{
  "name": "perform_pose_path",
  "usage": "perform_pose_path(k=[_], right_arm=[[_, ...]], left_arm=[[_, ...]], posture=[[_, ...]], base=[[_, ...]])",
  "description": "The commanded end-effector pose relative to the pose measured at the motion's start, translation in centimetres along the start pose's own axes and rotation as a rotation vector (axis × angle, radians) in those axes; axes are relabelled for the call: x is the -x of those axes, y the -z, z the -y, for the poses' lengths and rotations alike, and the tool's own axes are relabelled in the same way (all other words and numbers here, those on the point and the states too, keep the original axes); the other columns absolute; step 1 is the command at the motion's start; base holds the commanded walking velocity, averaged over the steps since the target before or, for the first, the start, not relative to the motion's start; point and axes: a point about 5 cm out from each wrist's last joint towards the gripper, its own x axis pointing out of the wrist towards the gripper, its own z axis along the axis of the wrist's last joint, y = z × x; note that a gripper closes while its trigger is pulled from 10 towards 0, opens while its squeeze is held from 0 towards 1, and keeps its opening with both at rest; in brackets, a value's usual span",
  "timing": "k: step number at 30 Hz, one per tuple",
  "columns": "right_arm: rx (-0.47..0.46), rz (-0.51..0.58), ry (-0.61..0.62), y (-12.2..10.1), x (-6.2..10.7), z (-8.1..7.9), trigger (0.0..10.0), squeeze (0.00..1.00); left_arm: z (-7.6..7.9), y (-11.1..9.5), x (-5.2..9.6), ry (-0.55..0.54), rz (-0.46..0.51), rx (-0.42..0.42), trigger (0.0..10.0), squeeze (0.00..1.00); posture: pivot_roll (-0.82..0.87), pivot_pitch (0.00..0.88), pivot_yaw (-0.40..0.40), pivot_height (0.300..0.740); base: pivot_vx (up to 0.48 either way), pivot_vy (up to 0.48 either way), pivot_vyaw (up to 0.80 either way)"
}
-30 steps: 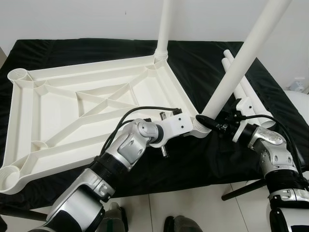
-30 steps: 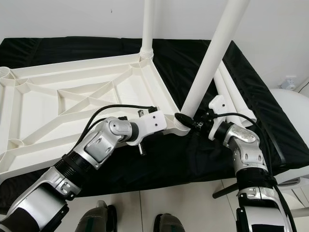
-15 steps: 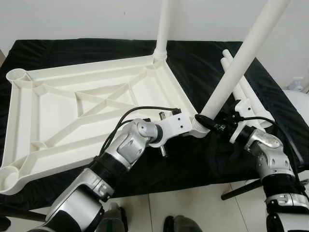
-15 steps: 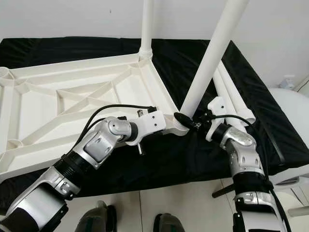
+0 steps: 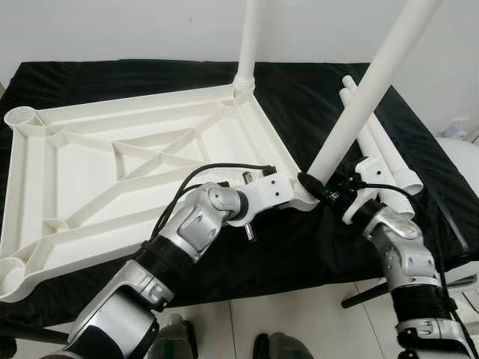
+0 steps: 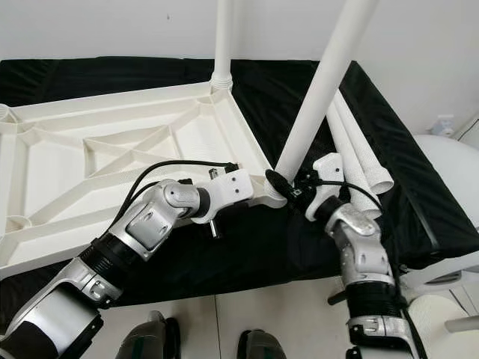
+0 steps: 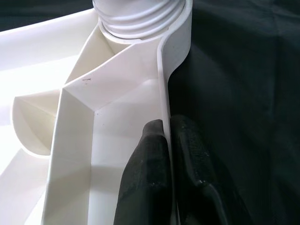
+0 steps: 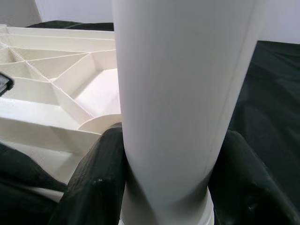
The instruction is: Building children table
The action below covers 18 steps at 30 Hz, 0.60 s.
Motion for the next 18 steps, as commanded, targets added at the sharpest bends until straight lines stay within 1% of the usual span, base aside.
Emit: perform_pose_path(k=[1, 3, 5, 8, 11, 12, 14, 15, 16, 18], right_arm=[[-0.03, 0.077, -0.065, -1.0, -1.4, -2.0, 10.0, 0.0], [-0.04, 0.081, -0.028, -0.9, -1.7, -2.7, 10.0, 0.0], [-0.04, 0.081, -0.028, -0.9, -1.7, -2.7, 10.0, 0.0], [-0.063, 0.104, 0.073, -0.9, -2.4, -3.8, 10.0, 0.0], [-0.072, 0.114, 0.107, -1.1, -2.6, -4.1, 10.0, 0.0], [-0.104, 0.142, 0.203, -1.3, -3.0, -4.8, 10.0, 0.0], [-0.104, 0.142, 0.203, -1.3, -3.0, -4.8, 10.0, 0.0], [-0.105, 0.153, 0.264, -1.3, -3.1, -5.1, 10.0, 0.0], [-0.105, 0.153, 0.264, -1.3, -3.1, -5.1, 10.0, 0.0], [-0.097, 0.158, 0.375, -1.3, -3.3, -5.7, 10.0, 0.0]], left_arm=[[0.8, -1.8, -0.4, 0.024, 0.071, -0.057, 10.0, 0.0], [0.8, -1.8, -0.4, 0.025, 0.07, -0.058, 10.0, 0.0], [0.8, -1.8, -0.4, 0.025, 0.07, -0.058, 10.0, 0.0], [0.9, -1.7, -0.4, 0.027, 0.069, -0.06, 10.0, 0.0], [0.9, -1.7, -0.4, 0.029, 0.069, -0.061, 10.0, 0.0], [1.0, -1.7, -0.4, 0.031, 0.068, -0.062, 10.0, 0.0], [1.0, -1.7, -0.4, 0.031, 0.068, -0.062, 10.0, 0.0], [1.0, -1.7, -0.4, 0.032, 0.068, -0.063, 10.0, 0.0], [1.0, -1.7, -0.4, 0.032, 0.068, -0.063, 10.0, 0.0], [1.1, -1.7, -0.5, 0.035, 0.068, -0.064, 10.0, 0.0]], posture=[[-0.04, 0.05, -0.048, 0.74], [-0.04, 0.048, -0.048, 0.74], [-0.04, 0.048, -0.048, 0.74], [-0.03, 0.044, -0.05, 0.74], [-0.03, 0.044, -0.05, 0.74], [-0.03, 0.042, -0.049, 0.74], [-0.03, 0.042, -0.049, 0.74], [-0.03, 0.041, -0.05, 0.74], [-0.03, 0.041, -0.05, 0.74], [-0.03, 0.04, -0.052, 0.74]], base=[[0.0, 0.0, 0.0], [0.0, 0.0, 0.0], [0.0, 0.0, 0.0], [0.0, 0.0, 0.0], [0.0, 0.0, 0.0], [0.0, 0.0, 0.0], [0.0, 0.0, 0.0], [0.0, 0.0, 0.0], [0.0, 0.0, 0.0], [0.0, 0.0, 0.0]])
